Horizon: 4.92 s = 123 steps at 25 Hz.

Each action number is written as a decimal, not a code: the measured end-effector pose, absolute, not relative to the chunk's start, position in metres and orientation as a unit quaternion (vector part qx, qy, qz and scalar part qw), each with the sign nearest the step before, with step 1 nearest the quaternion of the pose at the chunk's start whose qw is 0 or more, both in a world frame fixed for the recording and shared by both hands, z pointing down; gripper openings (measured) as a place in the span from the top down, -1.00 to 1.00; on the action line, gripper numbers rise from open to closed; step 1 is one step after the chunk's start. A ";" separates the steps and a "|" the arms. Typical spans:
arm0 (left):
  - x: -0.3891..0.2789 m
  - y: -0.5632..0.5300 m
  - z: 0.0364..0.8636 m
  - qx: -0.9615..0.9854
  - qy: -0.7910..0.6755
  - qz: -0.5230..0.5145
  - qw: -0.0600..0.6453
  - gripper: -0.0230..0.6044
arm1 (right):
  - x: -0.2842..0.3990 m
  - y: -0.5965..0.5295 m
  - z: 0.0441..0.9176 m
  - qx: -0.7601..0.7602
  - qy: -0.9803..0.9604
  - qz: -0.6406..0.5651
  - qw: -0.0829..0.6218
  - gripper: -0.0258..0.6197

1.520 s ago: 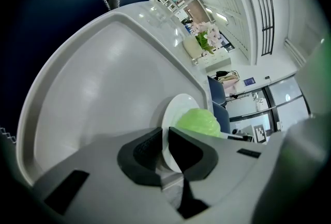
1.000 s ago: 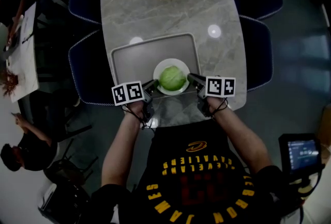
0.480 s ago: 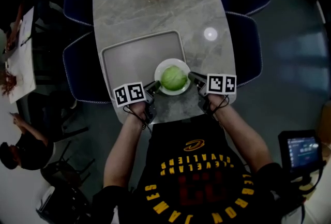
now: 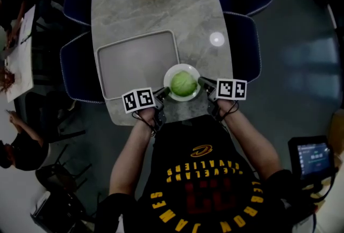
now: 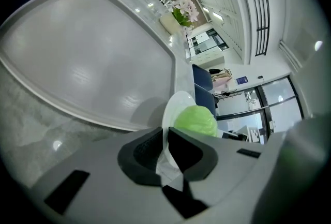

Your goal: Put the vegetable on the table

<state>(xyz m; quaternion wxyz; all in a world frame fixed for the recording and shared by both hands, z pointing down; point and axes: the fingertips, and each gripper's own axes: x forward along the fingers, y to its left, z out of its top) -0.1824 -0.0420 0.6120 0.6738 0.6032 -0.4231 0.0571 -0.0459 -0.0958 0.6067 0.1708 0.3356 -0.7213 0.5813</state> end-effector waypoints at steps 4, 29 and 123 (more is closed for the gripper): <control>-0.162 -0.040 0.612 0.604 -0.423 0.058 0.673 0.81 | -0.025 -0.093 0.606 0.337 -0.723 0.579 0.172 0.81; -0.049 -0.028 0.638 0.597 -0.414 0.079 0.682 0.81 | 0.088 -0.079 0.633 0.341 -0.711 0.585 0.191 0.81; -0.031 -0.018 0.386 0.828 -0.488 0.035 0.273 0.81 | 0.005 -0.047 0.387 0.210 -0.949 0.231 0.043 0.91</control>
